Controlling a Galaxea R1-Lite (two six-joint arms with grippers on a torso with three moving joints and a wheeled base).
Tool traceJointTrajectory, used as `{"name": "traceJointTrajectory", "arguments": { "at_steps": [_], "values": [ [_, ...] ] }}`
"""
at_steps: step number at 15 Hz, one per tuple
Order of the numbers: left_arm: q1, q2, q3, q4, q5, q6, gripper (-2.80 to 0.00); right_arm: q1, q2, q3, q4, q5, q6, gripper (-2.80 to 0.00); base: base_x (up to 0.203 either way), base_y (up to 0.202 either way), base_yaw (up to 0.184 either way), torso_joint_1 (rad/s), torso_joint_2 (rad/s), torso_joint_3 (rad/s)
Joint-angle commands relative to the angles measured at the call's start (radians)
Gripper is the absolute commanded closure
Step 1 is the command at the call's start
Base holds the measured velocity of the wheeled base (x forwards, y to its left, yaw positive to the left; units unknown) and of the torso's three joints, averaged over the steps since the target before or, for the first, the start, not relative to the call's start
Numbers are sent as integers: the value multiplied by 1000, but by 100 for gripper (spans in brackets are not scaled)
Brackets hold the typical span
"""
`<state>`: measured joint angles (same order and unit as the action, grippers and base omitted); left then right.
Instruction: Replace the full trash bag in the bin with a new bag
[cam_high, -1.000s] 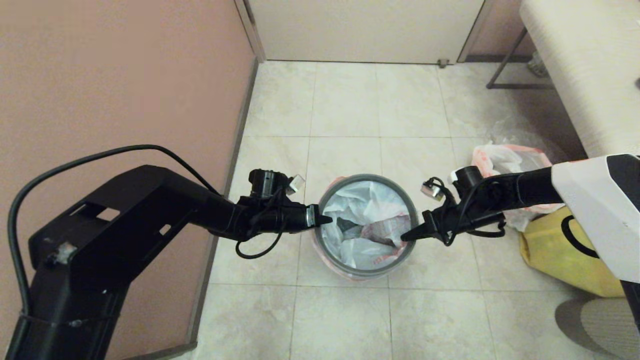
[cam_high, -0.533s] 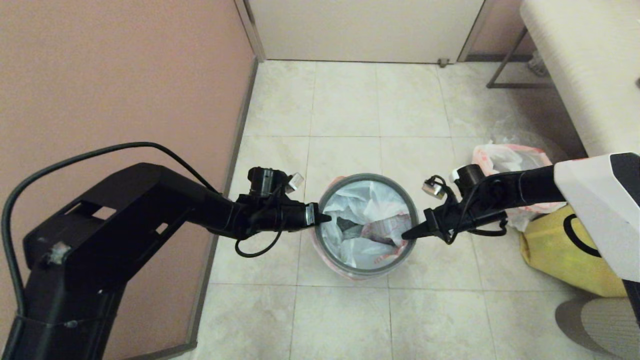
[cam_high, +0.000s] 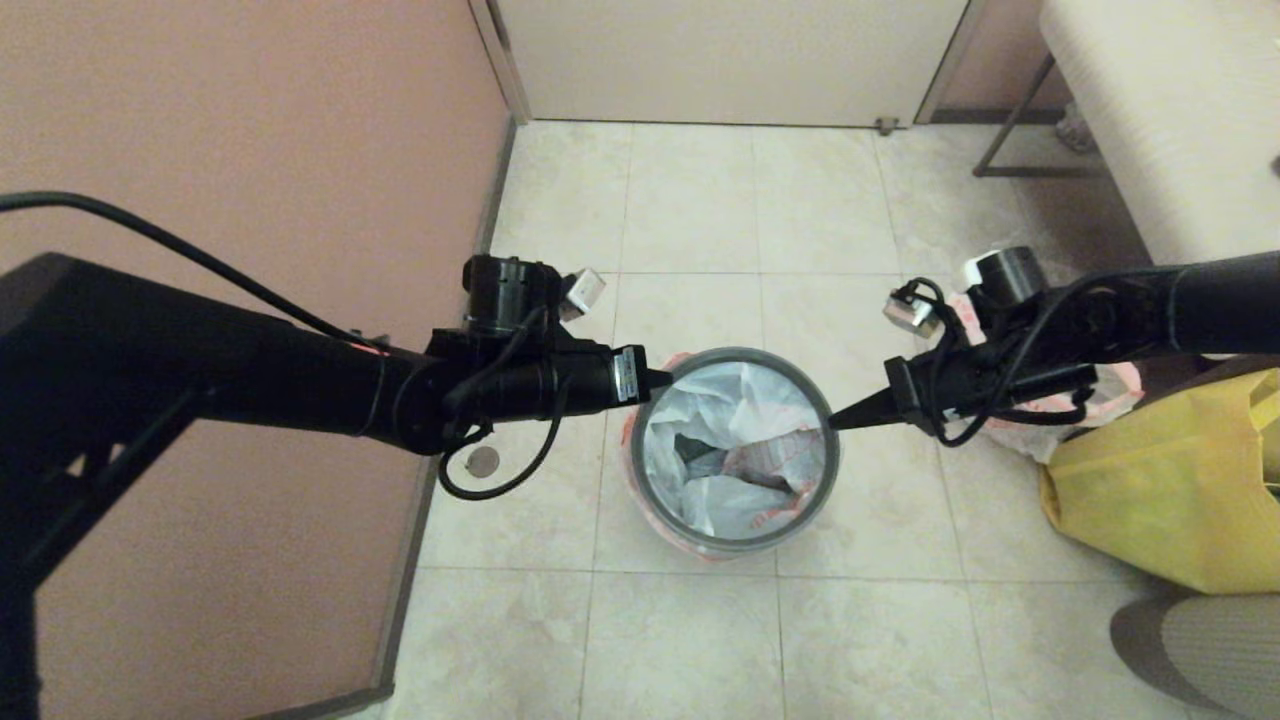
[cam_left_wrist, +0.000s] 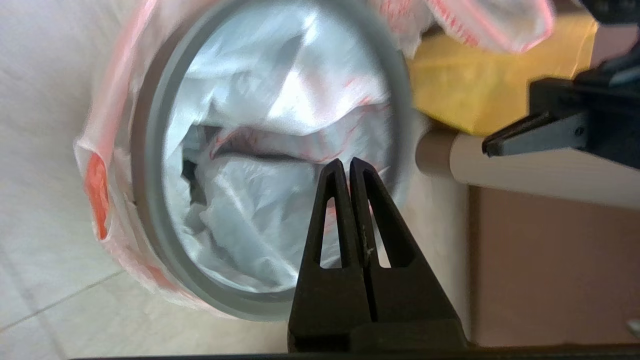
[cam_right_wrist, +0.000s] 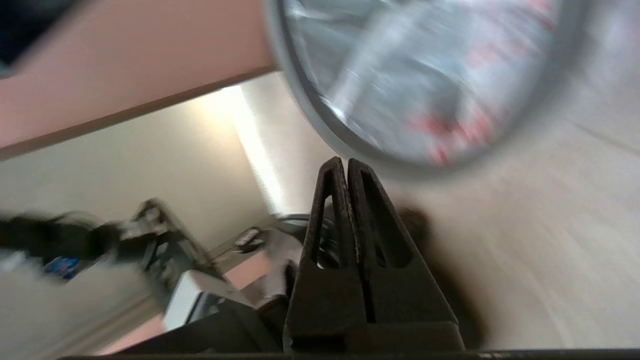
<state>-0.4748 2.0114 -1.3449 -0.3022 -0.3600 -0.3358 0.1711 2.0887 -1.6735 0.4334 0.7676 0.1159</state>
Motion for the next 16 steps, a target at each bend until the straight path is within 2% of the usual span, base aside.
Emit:
{"name": "traceJointTrajectory", "arguments": {
  "at_steps": [1, 2, 4, 5, 6, 9, 11, 12, 14, 16],
  "values": [
    [-47, -176, 41, 68, 151, 12, 0, 10, -183, 110, 3, -159, 18, 0, 0, 0, 0, 0, 0, 0],
    [-66, -224, 62, 137, 301, 42, 0, 16, -236, 162, 2, -310, 41, 0, 0, 0, 0, 0, 0, 0],
    [-96, -325, 132, 208, 572, 100, 0, 19, -333, 239, 1, -527, 119, 0, 0, 0, 0, 0, 0, 0],
    [-110, -390, 182, 225, 648, 117, 0, 21, -385, 279, 1, -604, 156, 0, 0, 0, 0, 0, 0, 0],
    [-123, -460, 223, 235, 694, 126, 0, 23, -437, 327, 2, -667, 174, 0, 0, 0, 0, 0, 0, 0],
    [-183, -706, 331, 294, 772, 138, 0, 58, -631, 453, 4, -768, 189, 0, 0, 0, 0, 0, 0, 0],
    [-173, -891, 428, 345, 801, 179, 0, 99, -815, 546, 14, -811, 193, 0, 0, 0, 0, 0, 0, 0],
    [-155, -969, 489, 350, 813, 229, 0, 104, -889, 596, 23, -827, 195, 0, 0, 0, 0, 0, 0, 0],
    [-76, -1128, 618, 314, 832, 369, 0, 70, -1052, 715, 49, -848, 197, 0, 0, 0, 0, 0, 0, 0],
    [30, -1239, 701, 279, 841, 461, 0, 30, -1191, 811, 67, -858, 201, 0, 0, 0, 0, 0, 0, 0]
  ]
}}
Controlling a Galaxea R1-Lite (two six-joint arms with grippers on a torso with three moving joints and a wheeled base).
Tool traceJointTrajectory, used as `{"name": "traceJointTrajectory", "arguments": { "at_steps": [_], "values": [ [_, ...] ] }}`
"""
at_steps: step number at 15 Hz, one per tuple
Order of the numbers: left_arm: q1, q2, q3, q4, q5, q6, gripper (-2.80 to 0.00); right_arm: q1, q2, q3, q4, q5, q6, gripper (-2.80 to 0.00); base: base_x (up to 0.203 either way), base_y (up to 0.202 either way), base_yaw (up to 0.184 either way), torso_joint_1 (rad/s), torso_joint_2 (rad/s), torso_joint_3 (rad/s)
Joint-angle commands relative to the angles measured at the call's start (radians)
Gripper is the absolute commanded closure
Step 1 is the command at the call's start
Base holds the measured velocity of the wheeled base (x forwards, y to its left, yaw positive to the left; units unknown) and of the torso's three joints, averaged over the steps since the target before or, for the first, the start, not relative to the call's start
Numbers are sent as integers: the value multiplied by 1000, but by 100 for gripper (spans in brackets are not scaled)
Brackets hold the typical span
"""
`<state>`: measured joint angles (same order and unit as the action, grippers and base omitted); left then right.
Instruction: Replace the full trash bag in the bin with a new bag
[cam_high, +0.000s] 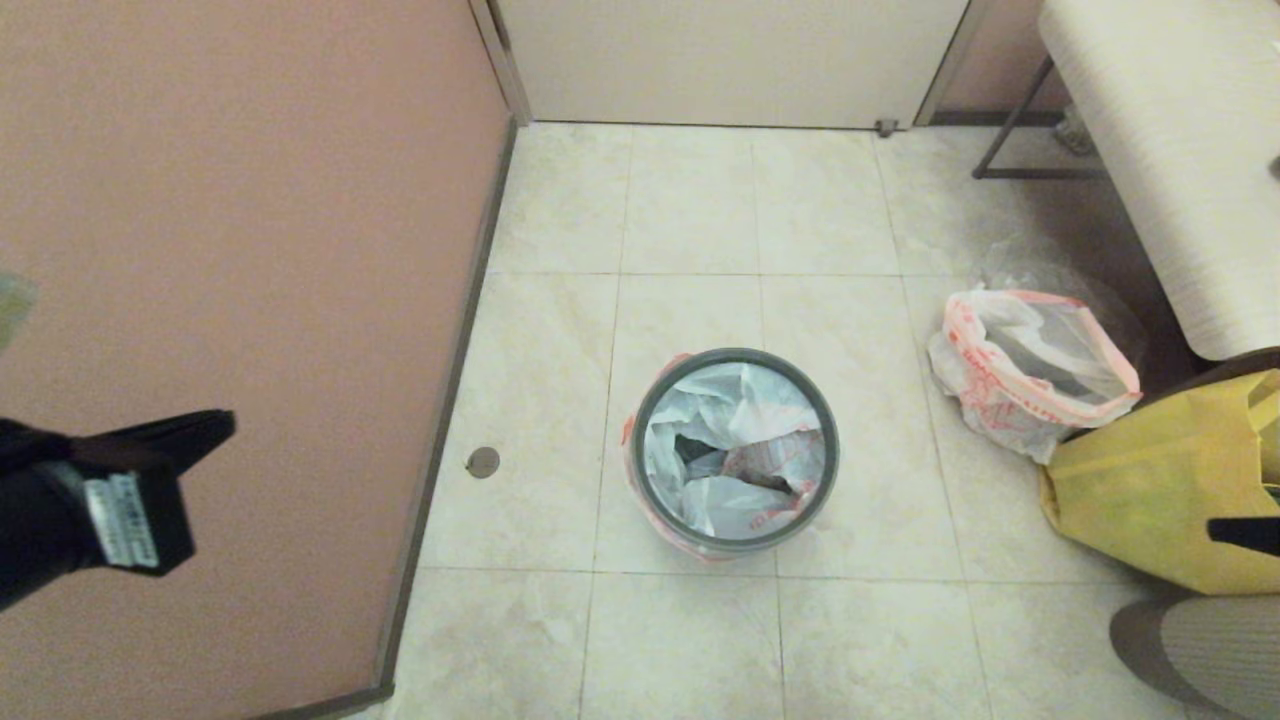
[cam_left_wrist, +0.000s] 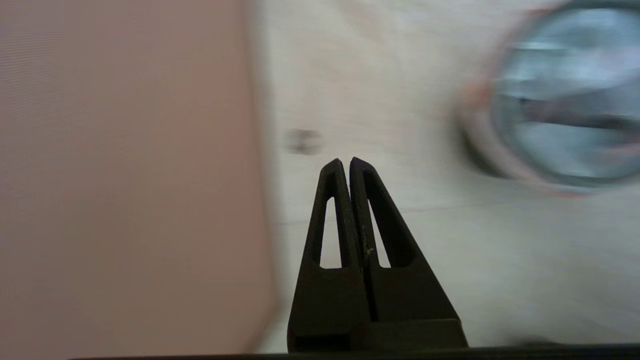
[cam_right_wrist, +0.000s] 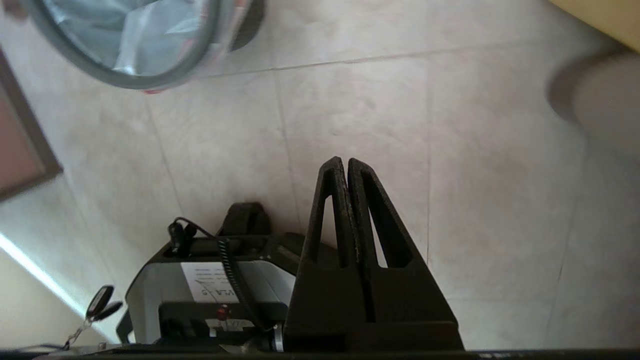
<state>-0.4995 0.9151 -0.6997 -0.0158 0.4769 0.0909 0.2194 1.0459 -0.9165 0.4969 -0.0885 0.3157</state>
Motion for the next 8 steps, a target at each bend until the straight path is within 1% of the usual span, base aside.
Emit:
{"name": "traceJointTrajectory", "arguments": {
  "at_steps": [1, 3, 5, 7, 8],
  "values": [
    [96, -192, 89, -18, 6, 54, 0, -48, -205, 92, 9, -5, 20, 0, 0, 0, 0, 0, 0, 0],
    [171, -286, 154, -30, 5, 64, 0, -95, -305, 121, 14, -7, 57, 0, 0, 0, 0, 0, 0, 0],
    [254, -389, 210, -56, 5, 48, 0, -140, -421, 131, 16, -8, 68, 0, 0, 0, 0, 0, 0, 0],
    [319, -491, 236, -42, 5, 11, 0, -158, -544, 147, 29, -9, 52, 0, 0, 0, 0, 0, 0, 0],
    [346, -543, 253, -12, 5, -10, 0, -163, -607, 171, 39, -15, 16, 0, 0, 0, 0, 0, 0, 0]
  ]
}}
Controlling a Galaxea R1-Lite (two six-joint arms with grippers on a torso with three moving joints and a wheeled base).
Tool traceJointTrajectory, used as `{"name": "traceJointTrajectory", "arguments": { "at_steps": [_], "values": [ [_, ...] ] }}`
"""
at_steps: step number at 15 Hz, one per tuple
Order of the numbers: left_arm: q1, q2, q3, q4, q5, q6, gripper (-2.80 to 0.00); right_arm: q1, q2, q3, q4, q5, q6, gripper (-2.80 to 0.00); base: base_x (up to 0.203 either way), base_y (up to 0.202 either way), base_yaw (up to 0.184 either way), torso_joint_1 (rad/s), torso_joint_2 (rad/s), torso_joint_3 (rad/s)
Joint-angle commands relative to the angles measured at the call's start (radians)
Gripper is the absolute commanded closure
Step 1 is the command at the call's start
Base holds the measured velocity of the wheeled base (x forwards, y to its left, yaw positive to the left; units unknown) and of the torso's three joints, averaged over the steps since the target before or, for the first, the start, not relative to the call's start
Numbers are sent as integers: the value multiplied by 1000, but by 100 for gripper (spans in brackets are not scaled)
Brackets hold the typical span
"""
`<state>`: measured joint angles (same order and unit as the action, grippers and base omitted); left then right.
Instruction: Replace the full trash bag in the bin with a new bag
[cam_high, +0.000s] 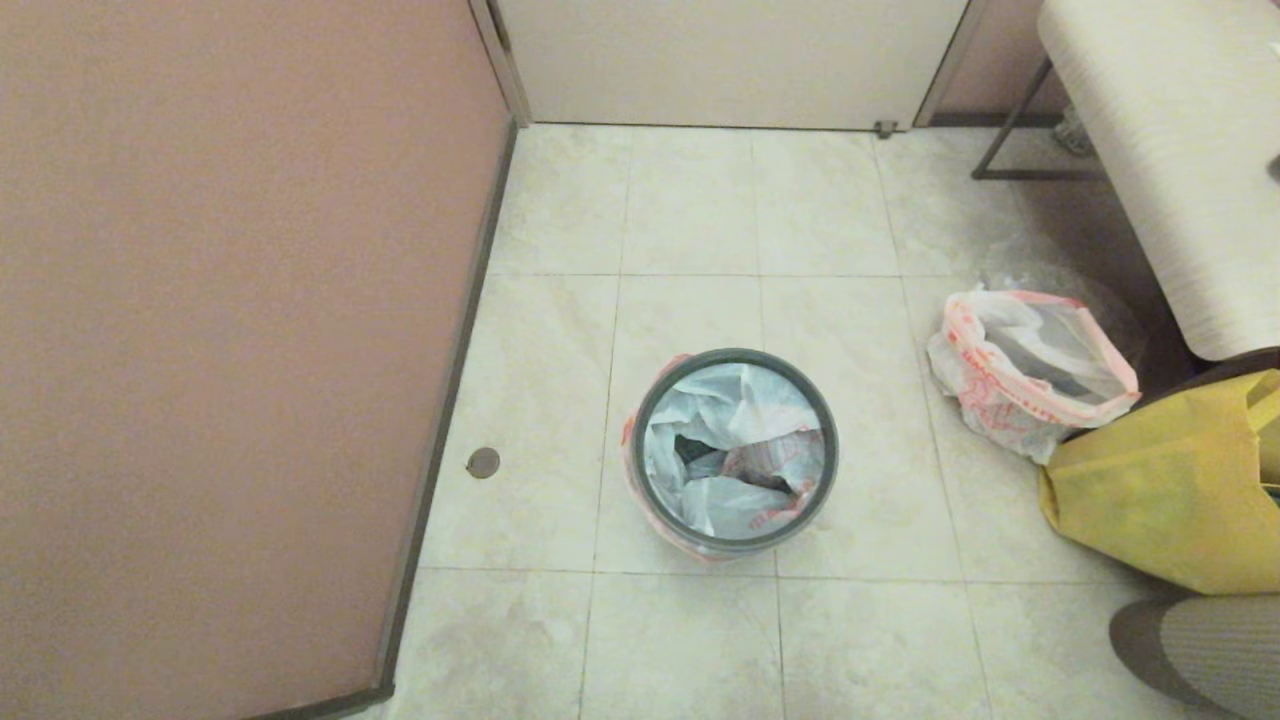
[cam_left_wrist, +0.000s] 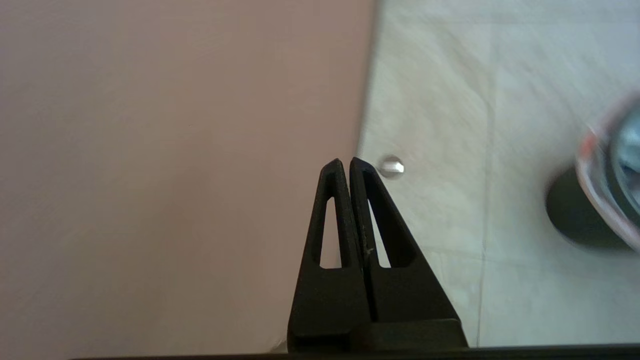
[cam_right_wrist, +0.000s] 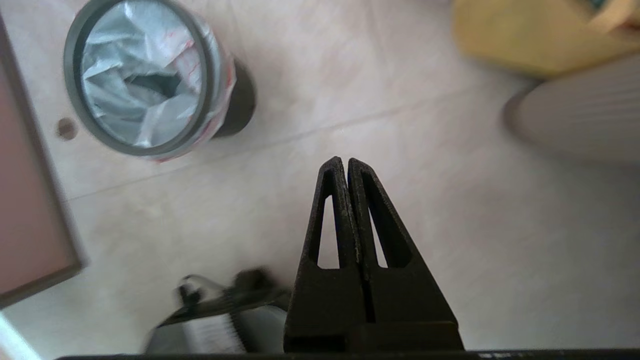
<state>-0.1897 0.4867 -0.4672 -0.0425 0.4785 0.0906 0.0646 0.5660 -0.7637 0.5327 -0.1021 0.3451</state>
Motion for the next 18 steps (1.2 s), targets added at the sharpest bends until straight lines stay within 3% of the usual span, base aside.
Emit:
{"name": "traceJointTrajectory", "arguments": {
  "at_steps": [1, 3, 6, 7, 10, 12, 15, 18],
  "values": [
    [67, -159, 35, 51, 3, -31, 0, -15, -180, 42, 10, -15, -54, 0, 0, 0, 0, 0, 0, 0],
    [144, -231, 56, 164, -8, -80, 0, -30, -279, 86, 18, -40, -132, 0, 0, 0, 0, 0, 0, 0],
    [194, -354, 71, 330, -137, -96, 0, -40, -371, 171, 19, -49, -193, 0, 0, 0, 0, 0, 0, 0],
    [195, -372, 113, 337, -161, -100, 0, -46, -403, 217, 14, -48, -214, 0, 0, 0, 0, 0, 0, 0],
    [194, -488, 224, 338, -285, -105, 0, -55, -529, 389, -74, -12, -278, 0, 0, 0, 0, 0, 0, 0],
    [194, -487, 288, 308, -392, -152, 0, -56, -556, 533, -254, 18, -310, 0, 0, 0, 0, 0, 0, 0],
    [194, -487, 389, 185, -458, -120, 0, -57, -563, 705, -455, 55, -361, 0, 0, 0, 0, 0, 0, 0],
    [192, -487, 400, 161, -475, -96, 0, -57, -564, 750, -502, 90, -372, 0, 0, 0, 0, 0, 0, 0]
  ]
}}
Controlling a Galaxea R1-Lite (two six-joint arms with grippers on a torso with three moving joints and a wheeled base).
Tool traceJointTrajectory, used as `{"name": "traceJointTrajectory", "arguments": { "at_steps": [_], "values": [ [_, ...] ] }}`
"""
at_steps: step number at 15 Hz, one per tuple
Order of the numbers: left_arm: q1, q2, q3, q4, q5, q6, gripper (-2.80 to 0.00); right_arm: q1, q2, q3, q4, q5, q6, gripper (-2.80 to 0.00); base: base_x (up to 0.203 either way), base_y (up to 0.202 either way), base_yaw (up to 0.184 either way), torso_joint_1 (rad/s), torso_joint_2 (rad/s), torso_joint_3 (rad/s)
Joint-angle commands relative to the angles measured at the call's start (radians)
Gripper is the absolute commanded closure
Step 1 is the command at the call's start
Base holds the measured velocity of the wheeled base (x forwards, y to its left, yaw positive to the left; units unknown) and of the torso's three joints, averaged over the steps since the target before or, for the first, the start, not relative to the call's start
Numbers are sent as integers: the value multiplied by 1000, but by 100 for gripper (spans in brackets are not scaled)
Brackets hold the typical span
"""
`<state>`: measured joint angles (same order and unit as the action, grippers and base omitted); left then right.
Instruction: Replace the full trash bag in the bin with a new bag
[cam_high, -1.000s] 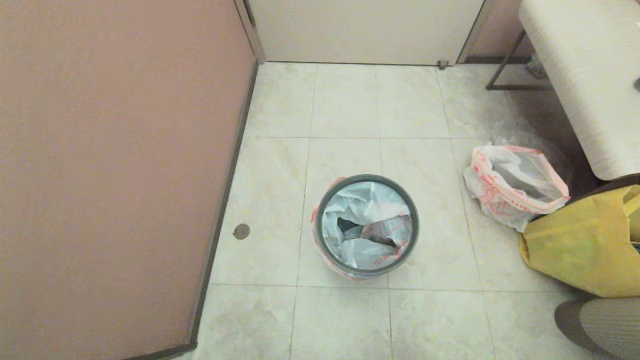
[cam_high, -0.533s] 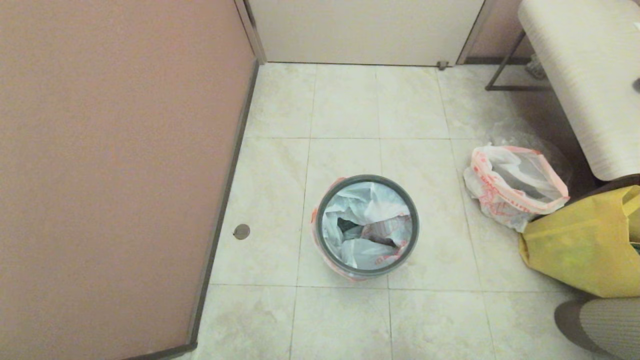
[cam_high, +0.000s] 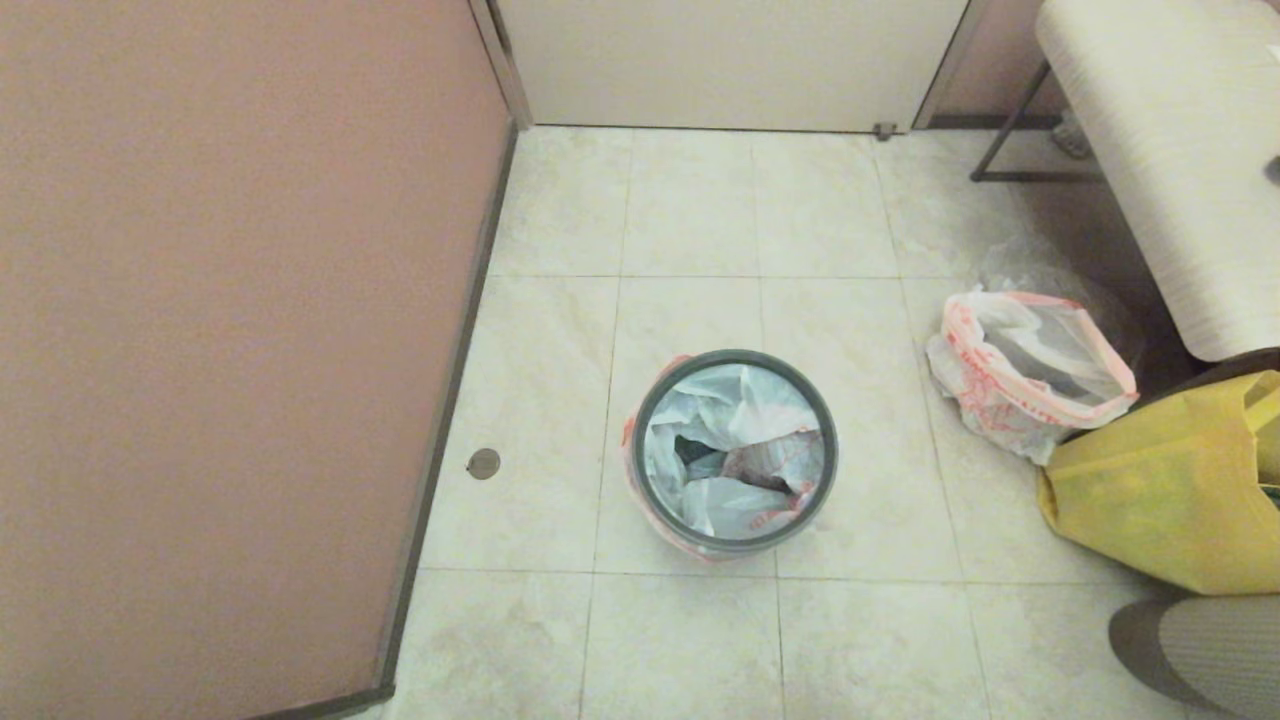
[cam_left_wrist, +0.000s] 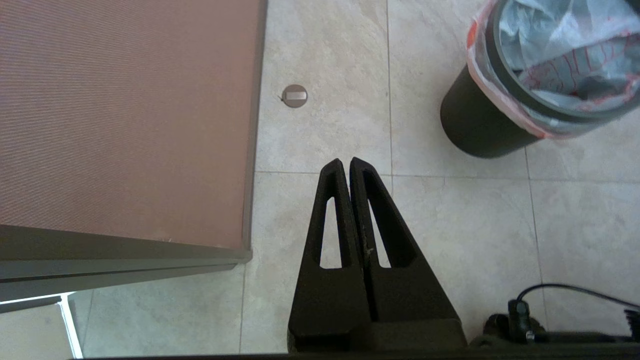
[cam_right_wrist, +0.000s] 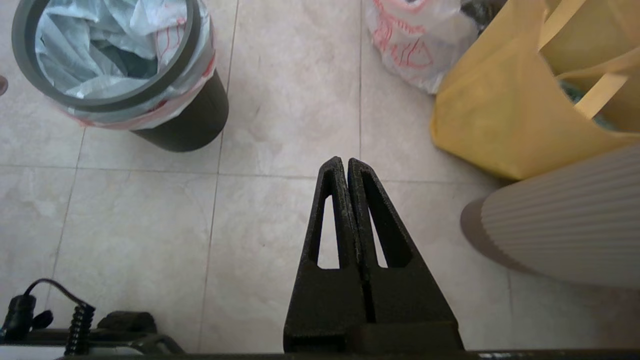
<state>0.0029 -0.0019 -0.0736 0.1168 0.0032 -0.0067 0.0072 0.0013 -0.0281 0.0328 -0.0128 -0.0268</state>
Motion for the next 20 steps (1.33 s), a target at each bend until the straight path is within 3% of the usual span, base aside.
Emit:
{"name": "traceJointTrajectory", "arguments": {
  "at_steps": [1, 2, 3, 4, 8, 20],
  "values": [
    [-6, 2, 6, 1, 1, 7, 0, 0, 0, 13, 3, 2, 9, 0, 0, 0, 0, 0, 0, 0],
    [-6, 1, 16, -1, 1, 29, 0, 0, 0, 13, 4, 1, 20, 0, 0, 0, 0, 0, 0, 0],
    [-6, 1, 38, -15, 0, 93, 0, 0, 0, 11, 4, 0, 22, 0, 0, 0, 0, 0, 0, 0],
    [-6, 1, 49, -48, -7, 106, 0, 0, 0, 12, 2, 0, 25, 0, 0, 0, 0, 0, 0, 0],
    [-6, 2, 51, -55, -31, 65, 0, -1, 0, 13, -1, 0, 34, 0, 0, 0, 0, 0, 0, 0],
    [-6, 2, 54, -60, -29, 65, 0, 0, 0, 14, -4, 2, 34, 0, 0, 0, 0, 0, 0, 0]
  ]
}}
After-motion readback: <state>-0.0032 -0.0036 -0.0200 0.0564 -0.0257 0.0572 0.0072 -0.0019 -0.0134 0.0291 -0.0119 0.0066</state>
